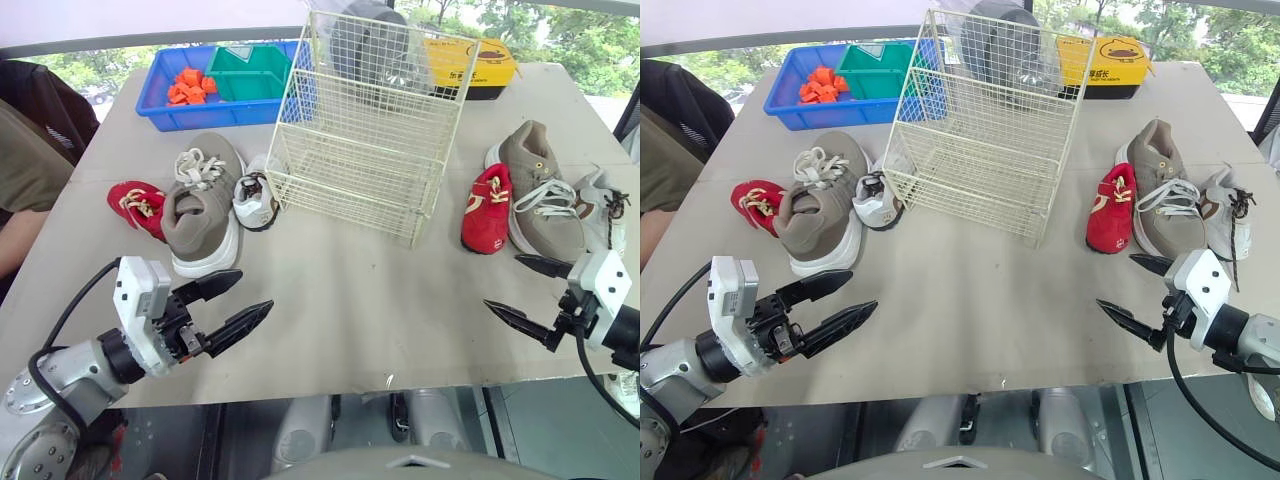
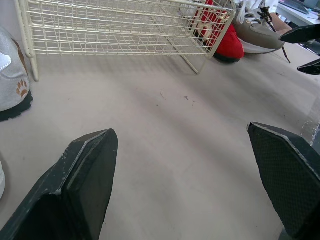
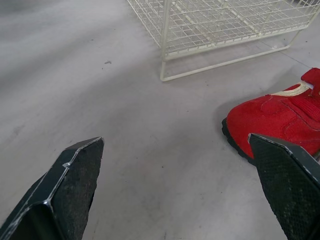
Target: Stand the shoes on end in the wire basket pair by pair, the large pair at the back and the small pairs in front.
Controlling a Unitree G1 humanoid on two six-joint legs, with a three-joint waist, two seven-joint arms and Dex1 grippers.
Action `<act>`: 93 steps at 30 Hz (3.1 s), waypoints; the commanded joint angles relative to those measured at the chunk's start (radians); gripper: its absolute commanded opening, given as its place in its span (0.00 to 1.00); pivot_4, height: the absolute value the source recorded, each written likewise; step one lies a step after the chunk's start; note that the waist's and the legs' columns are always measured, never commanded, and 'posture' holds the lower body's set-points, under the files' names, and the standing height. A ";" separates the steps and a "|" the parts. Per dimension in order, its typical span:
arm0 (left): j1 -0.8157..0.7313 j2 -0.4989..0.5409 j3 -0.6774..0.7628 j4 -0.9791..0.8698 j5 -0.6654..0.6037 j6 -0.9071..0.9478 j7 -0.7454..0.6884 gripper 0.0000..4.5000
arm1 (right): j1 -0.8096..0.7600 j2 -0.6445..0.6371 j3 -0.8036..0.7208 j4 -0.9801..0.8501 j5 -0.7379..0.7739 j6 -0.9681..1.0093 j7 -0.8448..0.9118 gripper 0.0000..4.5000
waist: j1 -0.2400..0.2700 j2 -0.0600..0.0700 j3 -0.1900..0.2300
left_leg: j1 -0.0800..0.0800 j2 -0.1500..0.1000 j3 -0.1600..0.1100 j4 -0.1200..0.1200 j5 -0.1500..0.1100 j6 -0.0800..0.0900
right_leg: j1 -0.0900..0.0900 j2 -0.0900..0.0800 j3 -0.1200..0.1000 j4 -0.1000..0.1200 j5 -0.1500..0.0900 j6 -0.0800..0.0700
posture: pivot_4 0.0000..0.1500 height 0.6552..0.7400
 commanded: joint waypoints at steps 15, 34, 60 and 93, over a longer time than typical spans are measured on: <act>-0.021 -0.026 0.044 -0.132 -0.112 -0.073 -0.022 0.99 | -0.964 -0.029 0.480 -0.041 0.169 0.622 -0.236 1.00 | -0.002 -0.002 0.002 | -0.002 0.002 0.001 0.000 0.000 0.000 | -0.002 0.002 0.001 -0.001 0.002 -0.004 | 1.00 1.00; 0.149 -0.104 0.057 -0.266 -0.097 -0.158 0.058 1.00 | -1.305 0.006 1.022 0.354 -0.327 0.406 -0.060 0.01 | -0.002 -0.001 0.002 | -0.001 0.000 0.001 0.000 0.000 0.000 | -0.002 0.003 0.001 -0.001 0.003 -0.004 | 1.00 1.00; 0.331 -0.152 0.108 -0.272 -0.054 -0.239 0.055 1.00 | -1.158 -0.032 0.814 0.433 -0.374 -0.012 0.361 0.01 | -0.006 -0.001 0.003 | -0.002 0.001 0.001 0.000 0.000 0.000 | -0.003 0.003 -0.001 -0.001 0.003 -0.004 | 1.00 1.00; -0.358 0.021 0.023 0.092 -0.013 0.282 0.888 1.00 | -0.846 0.071 0.394 -0.007 0.151 0.189 0.116 0.98 | 0.000 -0.003 0.003 | -0.001 0.001 -0.003 0.000 0.000 0.000 | -0.001 0.004 -0.003 0.001 0.005 0.000 | 1.00 1.00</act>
